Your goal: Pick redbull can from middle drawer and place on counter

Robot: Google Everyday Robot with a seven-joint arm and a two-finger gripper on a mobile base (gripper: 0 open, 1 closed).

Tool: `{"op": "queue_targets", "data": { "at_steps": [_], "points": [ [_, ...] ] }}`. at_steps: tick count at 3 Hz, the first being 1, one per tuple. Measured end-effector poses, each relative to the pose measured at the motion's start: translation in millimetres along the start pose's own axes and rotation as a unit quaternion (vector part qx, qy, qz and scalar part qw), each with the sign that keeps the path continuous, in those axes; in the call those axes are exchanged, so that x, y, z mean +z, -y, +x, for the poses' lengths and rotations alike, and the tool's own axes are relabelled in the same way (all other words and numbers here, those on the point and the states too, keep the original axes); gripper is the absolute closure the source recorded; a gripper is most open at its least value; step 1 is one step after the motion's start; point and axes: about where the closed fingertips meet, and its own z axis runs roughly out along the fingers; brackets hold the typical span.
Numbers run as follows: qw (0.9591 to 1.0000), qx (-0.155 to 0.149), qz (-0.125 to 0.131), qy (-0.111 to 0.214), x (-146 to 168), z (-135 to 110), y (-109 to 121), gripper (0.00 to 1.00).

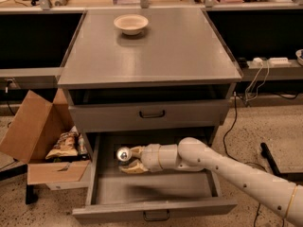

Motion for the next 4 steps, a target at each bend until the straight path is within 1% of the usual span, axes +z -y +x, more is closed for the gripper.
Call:
{"op": "queue_targets", "data": {
  "at_steps": [1,2,3,4],
  "points": [
    [1.0,0.0,0.0,0.0,0.0,0.0,0.0,1.0],
    [0.9999,-0.011,0.0,0.011,-21.2,-50.3,9.4,1.0],
    [0.9991,-0.037,-0.005,0.022,-50.9,-129.5,15.3,1.0],
    [0.9958,-0.083,0.002,0.038,-86.2,-209.5,19.1,1.0]
  ]
}}
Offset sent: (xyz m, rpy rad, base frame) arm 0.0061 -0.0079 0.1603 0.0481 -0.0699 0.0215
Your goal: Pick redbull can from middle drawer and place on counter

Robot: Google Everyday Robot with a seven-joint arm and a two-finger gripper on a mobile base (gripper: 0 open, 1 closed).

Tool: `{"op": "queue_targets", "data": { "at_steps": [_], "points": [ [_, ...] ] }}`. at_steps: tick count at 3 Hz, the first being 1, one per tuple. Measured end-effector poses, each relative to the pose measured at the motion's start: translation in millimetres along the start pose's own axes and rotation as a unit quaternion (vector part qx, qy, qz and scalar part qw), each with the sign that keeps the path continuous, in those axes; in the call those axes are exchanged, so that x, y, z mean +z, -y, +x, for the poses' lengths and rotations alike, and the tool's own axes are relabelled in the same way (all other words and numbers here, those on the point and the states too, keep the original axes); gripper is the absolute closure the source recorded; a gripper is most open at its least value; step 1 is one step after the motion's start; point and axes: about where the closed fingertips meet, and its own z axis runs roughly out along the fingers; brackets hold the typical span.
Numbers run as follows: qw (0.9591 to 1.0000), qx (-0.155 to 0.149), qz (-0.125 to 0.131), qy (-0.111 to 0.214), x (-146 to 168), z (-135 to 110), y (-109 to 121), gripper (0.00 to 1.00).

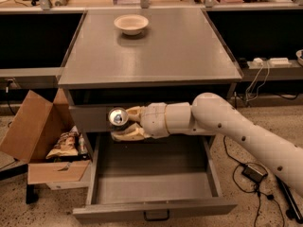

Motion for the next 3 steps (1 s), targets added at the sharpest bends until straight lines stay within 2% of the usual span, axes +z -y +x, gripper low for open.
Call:
{"op": "queue_targets", "data": {
  "at_steps": [1,2,3],
  "points": [
    [1.0,0.0,0.0,0.0,0.0,0.0,0.0,1.0],
    [1.0,-0.005,0.001,-0.004,-3.7,-16.0,21.7,1.0],
    [0.9998,-0.012,0.01,-0.009,-16.1,-55.7,69.5,1.0]
  ]
}}
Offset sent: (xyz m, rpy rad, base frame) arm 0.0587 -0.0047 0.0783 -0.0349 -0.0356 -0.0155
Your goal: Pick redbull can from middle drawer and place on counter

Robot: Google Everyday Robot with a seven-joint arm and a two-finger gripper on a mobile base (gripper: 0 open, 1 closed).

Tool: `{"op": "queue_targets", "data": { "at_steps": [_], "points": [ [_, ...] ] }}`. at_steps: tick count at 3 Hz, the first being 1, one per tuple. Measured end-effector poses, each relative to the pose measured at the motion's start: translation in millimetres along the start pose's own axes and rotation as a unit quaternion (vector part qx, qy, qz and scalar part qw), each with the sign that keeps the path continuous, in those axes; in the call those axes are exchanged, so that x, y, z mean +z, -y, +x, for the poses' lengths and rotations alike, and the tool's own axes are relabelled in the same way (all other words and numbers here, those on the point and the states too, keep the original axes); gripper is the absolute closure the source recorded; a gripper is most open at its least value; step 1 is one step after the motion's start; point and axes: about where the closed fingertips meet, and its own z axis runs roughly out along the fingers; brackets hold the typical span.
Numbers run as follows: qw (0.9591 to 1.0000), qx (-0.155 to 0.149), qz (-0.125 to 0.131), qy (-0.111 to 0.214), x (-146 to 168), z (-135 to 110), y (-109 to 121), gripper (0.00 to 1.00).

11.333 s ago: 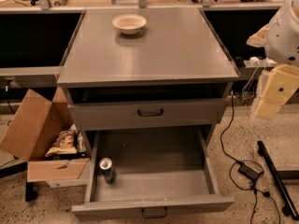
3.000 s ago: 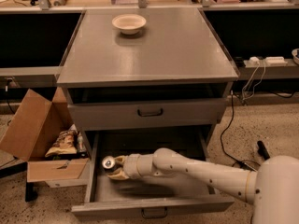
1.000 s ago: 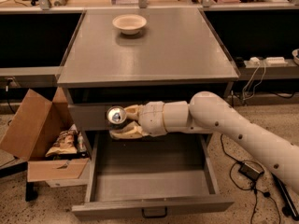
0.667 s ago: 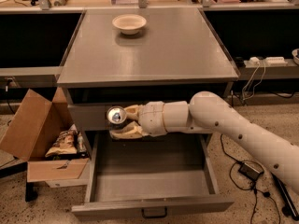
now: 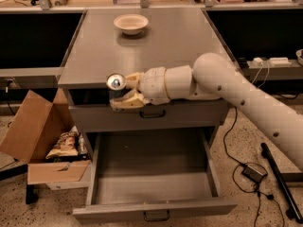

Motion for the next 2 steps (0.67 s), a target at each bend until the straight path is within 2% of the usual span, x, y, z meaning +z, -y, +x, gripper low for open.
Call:
{"op": "queue_targets", "data": {
  "at_steps": [1,2],
  "points": [
    [0.9998,-0.012,0.012,-0.01,-13.7,-42.8,46.8,1.0],
    [0.9994,-0.012,0.032,-0.007,-28.4,-70.4,79.6,1.0]
  ]
}}
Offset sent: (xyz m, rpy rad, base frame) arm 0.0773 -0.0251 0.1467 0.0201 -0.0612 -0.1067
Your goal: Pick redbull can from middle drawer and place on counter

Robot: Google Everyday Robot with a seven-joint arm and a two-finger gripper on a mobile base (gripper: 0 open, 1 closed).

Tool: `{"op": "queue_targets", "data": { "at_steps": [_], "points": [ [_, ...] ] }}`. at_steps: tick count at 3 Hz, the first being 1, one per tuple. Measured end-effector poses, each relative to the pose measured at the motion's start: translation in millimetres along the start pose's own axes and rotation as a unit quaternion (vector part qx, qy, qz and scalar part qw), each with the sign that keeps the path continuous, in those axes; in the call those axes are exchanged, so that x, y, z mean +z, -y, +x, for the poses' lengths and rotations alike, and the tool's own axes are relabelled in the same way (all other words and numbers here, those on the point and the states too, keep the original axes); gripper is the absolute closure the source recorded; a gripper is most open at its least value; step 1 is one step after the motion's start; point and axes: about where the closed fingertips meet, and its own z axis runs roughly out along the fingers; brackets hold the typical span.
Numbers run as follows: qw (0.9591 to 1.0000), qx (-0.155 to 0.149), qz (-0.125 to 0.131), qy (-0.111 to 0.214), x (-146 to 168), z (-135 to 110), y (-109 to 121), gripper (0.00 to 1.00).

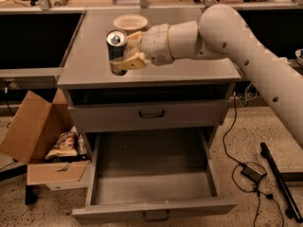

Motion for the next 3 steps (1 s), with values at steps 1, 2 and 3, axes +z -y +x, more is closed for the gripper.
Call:
{"op": "queue_targets", "data": {
  "at_steps": [1,2,3],
  "points": [
    [0.9989,0.035,0.024,0.019,-9.3,1.5,26.1,1.0],
    [0.9933,0.091,0.058,0.041,-19.5,25.3,56.1,1.0],
    [0.9868,0.136,0.081,0.034,-24.0,45.9,84.5,1.0]
  ]
}}
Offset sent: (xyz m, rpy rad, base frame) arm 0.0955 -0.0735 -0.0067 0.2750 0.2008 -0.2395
